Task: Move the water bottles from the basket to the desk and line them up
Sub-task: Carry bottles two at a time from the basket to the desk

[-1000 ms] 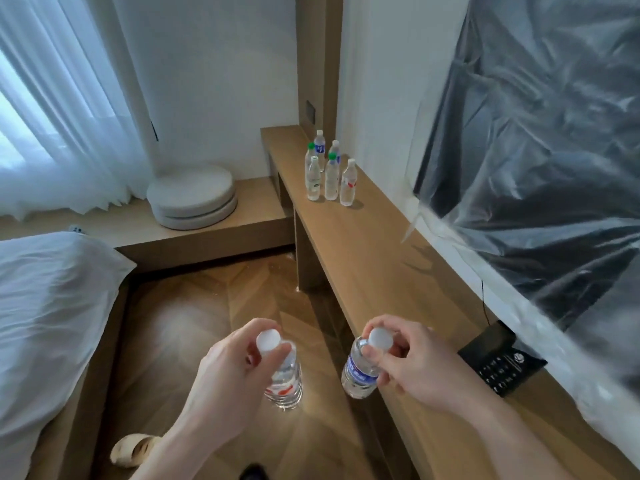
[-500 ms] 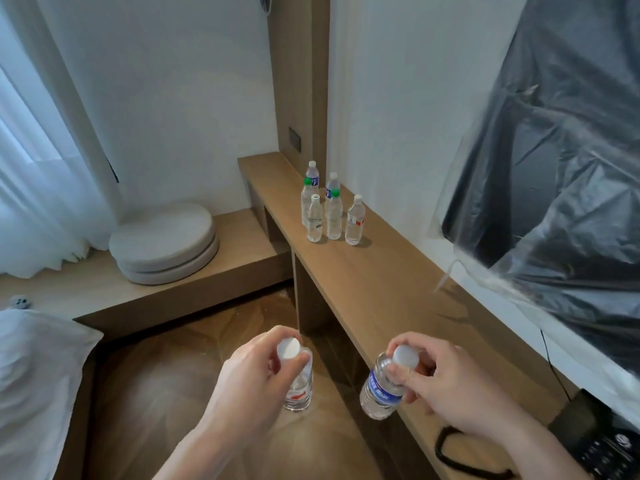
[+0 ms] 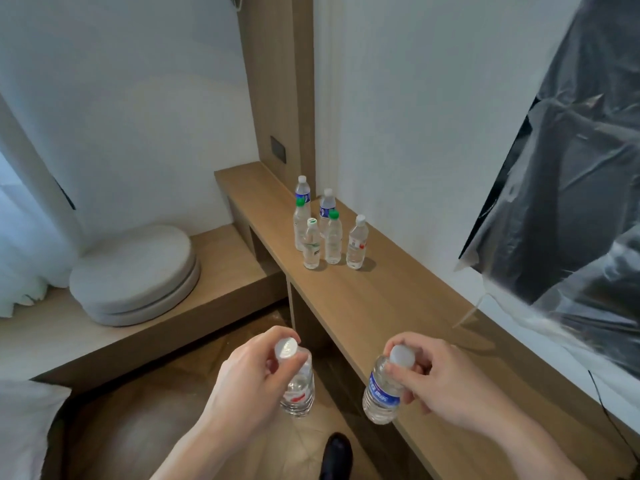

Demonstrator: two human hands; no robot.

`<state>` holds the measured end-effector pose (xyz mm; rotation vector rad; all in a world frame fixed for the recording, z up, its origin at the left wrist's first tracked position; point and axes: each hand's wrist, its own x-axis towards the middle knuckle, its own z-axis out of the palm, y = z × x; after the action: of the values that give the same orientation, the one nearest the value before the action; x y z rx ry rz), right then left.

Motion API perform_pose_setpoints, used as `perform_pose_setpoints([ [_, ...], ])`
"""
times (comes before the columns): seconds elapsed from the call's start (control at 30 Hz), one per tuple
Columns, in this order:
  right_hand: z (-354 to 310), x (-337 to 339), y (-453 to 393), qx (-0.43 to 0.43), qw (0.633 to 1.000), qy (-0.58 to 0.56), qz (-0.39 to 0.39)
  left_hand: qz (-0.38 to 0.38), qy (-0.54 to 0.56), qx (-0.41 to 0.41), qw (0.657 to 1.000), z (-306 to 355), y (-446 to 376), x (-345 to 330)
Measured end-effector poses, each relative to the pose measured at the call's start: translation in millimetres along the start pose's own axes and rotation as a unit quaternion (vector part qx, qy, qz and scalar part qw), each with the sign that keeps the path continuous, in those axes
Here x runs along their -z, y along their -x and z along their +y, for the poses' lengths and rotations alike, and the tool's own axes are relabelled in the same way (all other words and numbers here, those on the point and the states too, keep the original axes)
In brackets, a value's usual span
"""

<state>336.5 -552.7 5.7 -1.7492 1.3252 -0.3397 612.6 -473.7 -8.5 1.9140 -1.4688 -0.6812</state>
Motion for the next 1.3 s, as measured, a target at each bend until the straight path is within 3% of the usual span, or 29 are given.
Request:
perform_pose_setpoints([
  [0.43,-3,28,-195,-0.038,0.999,-0.007,-0.022,-0.058,-0.047,-0.006,0.997,-14,-205,-7],
  [0.67,16,44,-252,-0.073,0.996,-0.017,0.04,-0.105,-0.066,-0.044,0.991,-18,-296,-37],
  [0.87,32,56,-291,-0.129,0.985,-0.054,0.103,-0.196,-0.101,-0.094,0.971,-22,-385,-74],
  [1.1,40,58,-349,-0.216,0.949,-0.115,0.201,-0.314,-0.149,-0.162,0.924,-33,-472,-124],
  [1.3,52,57,-404,-0.287,0.91,-0.157,0.254,-0.368,-0.16,-0.203,0.893,-38,-520,-148],
])
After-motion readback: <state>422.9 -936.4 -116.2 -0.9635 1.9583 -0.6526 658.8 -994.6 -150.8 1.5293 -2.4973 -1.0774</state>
